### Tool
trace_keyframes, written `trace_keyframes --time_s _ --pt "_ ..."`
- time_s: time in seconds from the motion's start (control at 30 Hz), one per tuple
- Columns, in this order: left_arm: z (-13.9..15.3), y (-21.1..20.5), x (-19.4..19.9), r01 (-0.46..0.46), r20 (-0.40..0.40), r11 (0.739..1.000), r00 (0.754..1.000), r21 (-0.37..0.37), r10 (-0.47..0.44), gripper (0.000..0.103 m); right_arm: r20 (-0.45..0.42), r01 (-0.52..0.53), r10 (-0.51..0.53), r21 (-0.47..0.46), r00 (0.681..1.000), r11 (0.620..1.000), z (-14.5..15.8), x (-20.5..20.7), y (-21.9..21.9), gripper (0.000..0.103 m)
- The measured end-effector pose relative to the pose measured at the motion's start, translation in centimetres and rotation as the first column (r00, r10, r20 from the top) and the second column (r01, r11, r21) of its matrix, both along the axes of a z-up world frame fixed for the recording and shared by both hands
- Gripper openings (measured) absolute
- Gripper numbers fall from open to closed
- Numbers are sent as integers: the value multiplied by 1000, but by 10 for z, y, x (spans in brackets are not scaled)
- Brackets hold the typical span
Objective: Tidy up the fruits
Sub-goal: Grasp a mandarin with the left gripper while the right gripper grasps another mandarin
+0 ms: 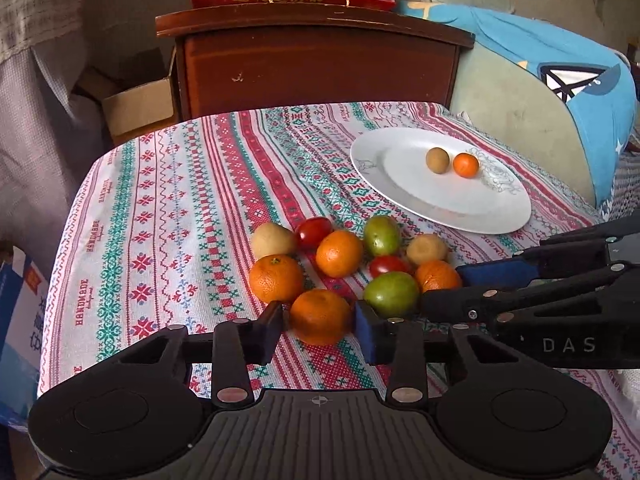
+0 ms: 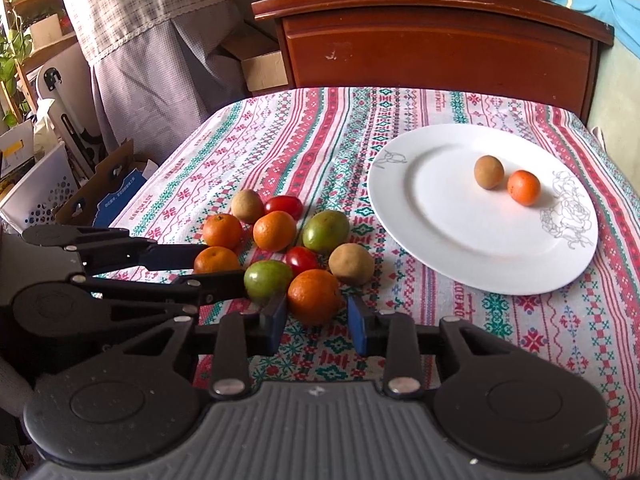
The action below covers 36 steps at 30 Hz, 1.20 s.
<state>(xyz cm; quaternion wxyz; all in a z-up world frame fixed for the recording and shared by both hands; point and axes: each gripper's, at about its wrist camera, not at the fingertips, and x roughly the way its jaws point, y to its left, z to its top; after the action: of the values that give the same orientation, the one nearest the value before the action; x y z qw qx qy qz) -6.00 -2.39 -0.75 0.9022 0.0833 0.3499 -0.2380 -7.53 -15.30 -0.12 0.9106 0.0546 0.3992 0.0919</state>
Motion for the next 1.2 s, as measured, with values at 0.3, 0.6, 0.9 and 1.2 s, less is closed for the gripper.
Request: trace_keyframes --time_s 0.3,0.6,0.9,1.2 --pt "1 -3 -2 12 8 1000 1000 -7 -12 29 -4 2 -2 6 1000 1000 -1 0 1 28" --pt "15 2 -10 1 25 999 1000 -35 0 29 28 -2 1 26 1000 1000 11 -5 1 28" --pt "39 0 -7 -27 47 995 998 -100 32 29 83 39 -43 45 996 998 31 -5 -10 28" --pt "72 -13 15 -4 42 986 999 -166 11 29 179 132 -143 72 973 989 67 -2 -44 28"
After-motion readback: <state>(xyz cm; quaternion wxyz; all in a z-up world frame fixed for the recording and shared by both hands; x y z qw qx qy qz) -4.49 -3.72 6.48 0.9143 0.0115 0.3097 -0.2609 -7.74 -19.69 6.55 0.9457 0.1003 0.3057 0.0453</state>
